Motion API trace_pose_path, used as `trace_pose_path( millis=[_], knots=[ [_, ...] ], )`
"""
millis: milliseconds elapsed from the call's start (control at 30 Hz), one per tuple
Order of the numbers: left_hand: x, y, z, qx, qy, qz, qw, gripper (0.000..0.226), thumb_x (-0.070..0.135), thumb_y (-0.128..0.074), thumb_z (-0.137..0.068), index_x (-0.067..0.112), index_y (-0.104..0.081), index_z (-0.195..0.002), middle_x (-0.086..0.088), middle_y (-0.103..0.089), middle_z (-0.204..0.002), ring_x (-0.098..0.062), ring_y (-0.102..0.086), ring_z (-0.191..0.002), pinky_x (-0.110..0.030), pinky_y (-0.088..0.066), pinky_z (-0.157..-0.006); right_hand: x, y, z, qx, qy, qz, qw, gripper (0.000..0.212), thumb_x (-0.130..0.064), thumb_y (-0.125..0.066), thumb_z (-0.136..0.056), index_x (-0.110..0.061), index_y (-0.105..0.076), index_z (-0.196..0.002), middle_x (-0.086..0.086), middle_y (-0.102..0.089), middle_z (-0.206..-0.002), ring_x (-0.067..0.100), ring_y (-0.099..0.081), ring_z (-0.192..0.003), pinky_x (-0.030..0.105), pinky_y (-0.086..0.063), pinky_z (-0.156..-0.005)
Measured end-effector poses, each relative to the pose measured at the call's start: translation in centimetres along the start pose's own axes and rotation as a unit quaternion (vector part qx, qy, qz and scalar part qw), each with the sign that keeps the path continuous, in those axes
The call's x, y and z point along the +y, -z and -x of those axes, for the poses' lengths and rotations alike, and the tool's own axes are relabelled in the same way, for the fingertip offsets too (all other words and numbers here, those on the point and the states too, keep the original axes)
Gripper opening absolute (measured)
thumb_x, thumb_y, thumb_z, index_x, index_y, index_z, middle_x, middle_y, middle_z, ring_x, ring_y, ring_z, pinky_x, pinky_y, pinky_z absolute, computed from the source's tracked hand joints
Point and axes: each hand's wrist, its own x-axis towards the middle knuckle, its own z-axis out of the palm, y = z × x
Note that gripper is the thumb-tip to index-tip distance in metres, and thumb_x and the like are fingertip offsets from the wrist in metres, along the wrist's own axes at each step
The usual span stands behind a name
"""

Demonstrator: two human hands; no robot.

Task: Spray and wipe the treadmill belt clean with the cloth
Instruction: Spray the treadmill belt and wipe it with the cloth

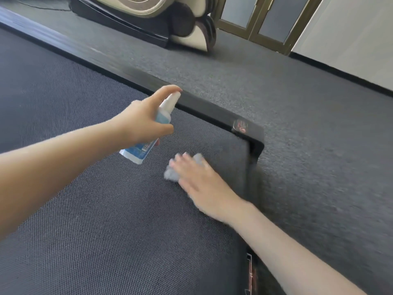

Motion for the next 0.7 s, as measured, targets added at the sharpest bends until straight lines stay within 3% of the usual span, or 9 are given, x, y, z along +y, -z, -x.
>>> trace_pose_path(
  millis=[167, 333, 533, 633, 700],
  knots=[
    [-0.2, 1.3, 3.2, 0.014, -0.005, -0.007, 1.0, 0.072, 0.015, -0.063, -0.08, 0.056, -0.031, -0.131, -0.011, -0.066, -0.088, -0.027, -0.068, -0.065, -0.044, -0.059, -0.065, -6.1, -1.8, 7.1, -0.029, 0.129, -0.051, 0.99, 0.044, -0.022, -0.033, -0.101, -0.018, -0.029, -0.145, 0.0, -0.029, -0.153, 0.012, -0.009, -0.146, 0.04, -0.006, -0.119],
    [-0.6, 1.4, 5.3, 0.022, -0.012, -0.037, 0.999, 0.074, 0.017, -0.063, -0.077, 0.056, -0.031, -0.132, -0.013, -0.067, -0.071, -0.027, -0.067, -0.061, -0.045, -0.057, -0.064, -5.0, -1.8, 7.2, -0.017, 0.133, -0.009, 0.991, 0.046, -0.02, -0.03, -0.101, -0.021, -0.028, -0.147, -0.004, -0.025, -0.155, 0.007, -0.008, -0.145, 0.041, -0.015, -0.118],
    [-1.1, 1.6, 5.8, 0.033, -0.004, -0.033, 0.999, 0.076, 0.014, -0.065, -0.078, 0.056, -0.032, -0.131, -0.016, -0.067, -0.076, -0.032, -0.067, -0.064, -0.049, -0.057, -0.067, 1.7, -1.0, 2.9, -0.007, 0.052, 0.053, 0.997, 0.055, -0.011, -0.024, -0.096, -0.019, -0.018, -0.15, -0.004, -0.015, -0.158, 0.008, 0.001, -0.145, 0.043, -0.004, -0.119],
    [-1.1, 1.9, 6.0, 0.034, 0.003, -0.034, 0.999, 0.076, 0.014, -0.065, -0.078, 0.058, -0.033, -0.131, -0.016, -0.067, -0.077, -0.033, -0.067, -0.064, -0.049, -0.058, -0.067, 6.9, 0.2, 0.0, -0.022, -0.043, 0.123, 0.991, 0.059, -0.007, -0.02, -0.094, -0.018, -0.009, -0.151, -0.001, -0.004, -0.159, 0.014, 0.005, -0.146, 0.047, -0.002, -0.118],
    [-1.1, 2.0, 6.0, 0.034, 0.006, -0.04, 0.999, 0.076, 0.016, -0.065, -0.077, 0.06, -0.032, -0.13, -0.015, -0.067, -0.078, -0.032, -0.067, -0.064, -0.049, -0.057, -0.066, 9.9, 1.4, -1.7, -0.016, -0.122, 0.093, 0.988, 0.055, -0.004, -0.025, -0.099, -0.016, -0.01, -0.151, 0.001, -0.004, -0.159, 0.014, 0.003, -0.146, 0.044, -0.001, -0.118]
  ],
)
